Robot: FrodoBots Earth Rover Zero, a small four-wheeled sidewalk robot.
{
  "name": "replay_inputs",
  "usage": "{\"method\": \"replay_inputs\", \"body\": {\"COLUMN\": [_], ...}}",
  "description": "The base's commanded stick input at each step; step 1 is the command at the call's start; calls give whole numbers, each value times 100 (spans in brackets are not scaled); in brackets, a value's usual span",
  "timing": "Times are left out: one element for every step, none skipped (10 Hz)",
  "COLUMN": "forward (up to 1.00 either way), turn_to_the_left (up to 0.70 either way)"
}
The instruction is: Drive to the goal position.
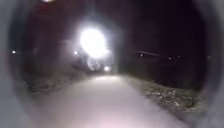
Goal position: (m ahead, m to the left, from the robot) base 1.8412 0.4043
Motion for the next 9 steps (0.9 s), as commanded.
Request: {"method": "replay_inputs", "body": {"forward": [100,100,100,100,100,100,100,100,100], "turn_to_the_left": [0,0,0,0,0,0,0,0,0]}}
